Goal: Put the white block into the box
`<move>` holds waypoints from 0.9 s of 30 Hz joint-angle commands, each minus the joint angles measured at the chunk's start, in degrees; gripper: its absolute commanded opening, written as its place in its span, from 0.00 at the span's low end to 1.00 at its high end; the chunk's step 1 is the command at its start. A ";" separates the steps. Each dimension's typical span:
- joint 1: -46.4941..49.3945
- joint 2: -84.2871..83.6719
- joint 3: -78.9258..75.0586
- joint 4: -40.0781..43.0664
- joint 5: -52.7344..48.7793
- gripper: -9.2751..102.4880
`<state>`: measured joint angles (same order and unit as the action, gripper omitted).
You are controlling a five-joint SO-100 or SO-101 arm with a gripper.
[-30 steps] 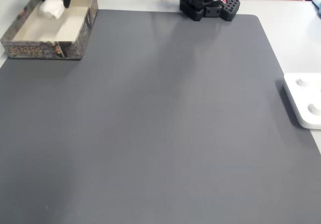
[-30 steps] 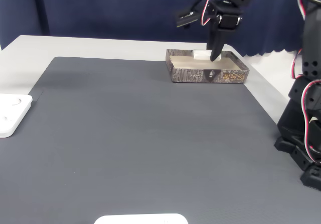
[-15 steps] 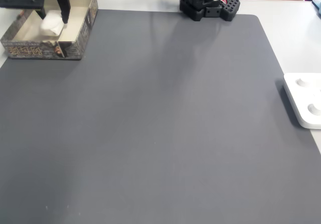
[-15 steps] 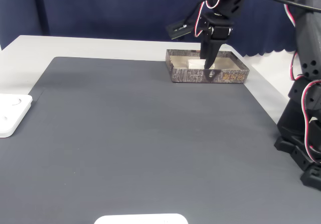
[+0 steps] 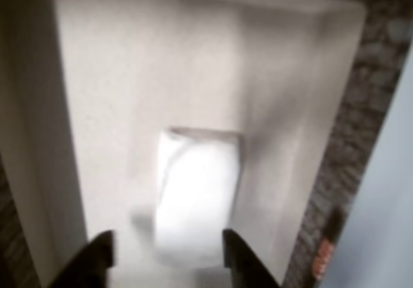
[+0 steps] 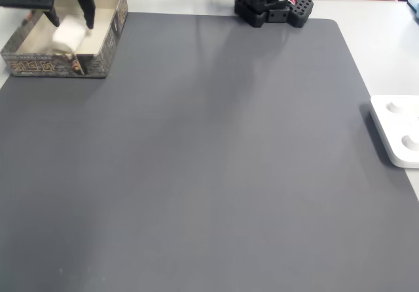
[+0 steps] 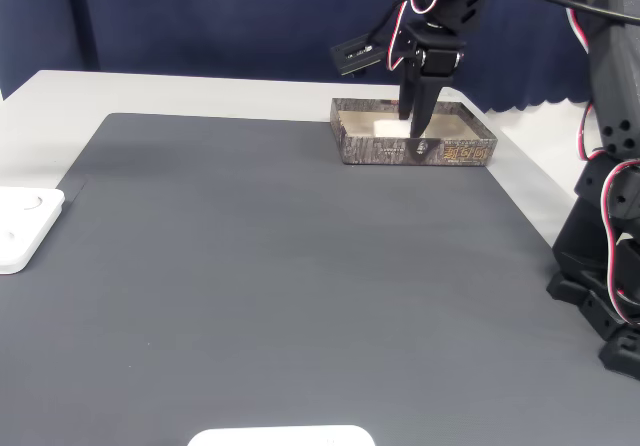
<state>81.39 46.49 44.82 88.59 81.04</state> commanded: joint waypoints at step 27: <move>-13.36 47.46 33.75 -1.58 -14.59 0.27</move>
<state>71.63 81.04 69.96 88.15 70.66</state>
